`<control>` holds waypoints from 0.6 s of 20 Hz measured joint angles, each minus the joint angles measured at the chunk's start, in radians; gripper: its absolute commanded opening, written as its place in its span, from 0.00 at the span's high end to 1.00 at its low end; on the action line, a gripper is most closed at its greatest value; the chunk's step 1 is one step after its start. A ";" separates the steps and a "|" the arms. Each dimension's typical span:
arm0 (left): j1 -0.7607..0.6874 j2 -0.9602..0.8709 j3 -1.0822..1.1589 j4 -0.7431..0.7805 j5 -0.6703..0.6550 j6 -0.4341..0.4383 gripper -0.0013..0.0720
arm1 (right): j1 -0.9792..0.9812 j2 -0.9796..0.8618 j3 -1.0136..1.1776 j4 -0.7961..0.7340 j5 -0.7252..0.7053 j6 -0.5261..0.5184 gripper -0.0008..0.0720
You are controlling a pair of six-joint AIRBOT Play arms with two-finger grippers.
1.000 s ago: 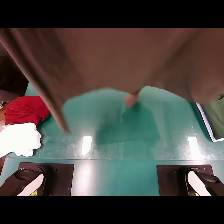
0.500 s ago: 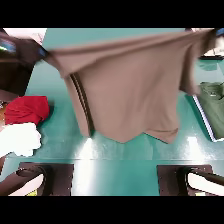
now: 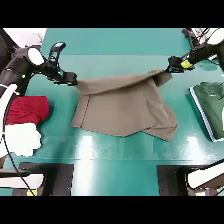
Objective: Fold the shirts.
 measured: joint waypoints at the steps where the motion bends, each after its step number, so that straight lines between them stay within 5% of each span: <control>1: 0.000 -0.008 0.018 0.019 -0.005 0.000 0.02 | -0.006 -0.008 0.000 0.002 -0.010 0.000 0.32; 7: -0.011 0.025 0.129 0.125 -0.160 -0.017 0.02 | -0.069 0.060 0.000 0.003 0.005 0.003 0.33; 12: -0.117 0.148 -0.015 0.143 -0.216 -0.040 0.02 | -0.094 0.179 0.000 -0.001 0.068 -0.005 0.33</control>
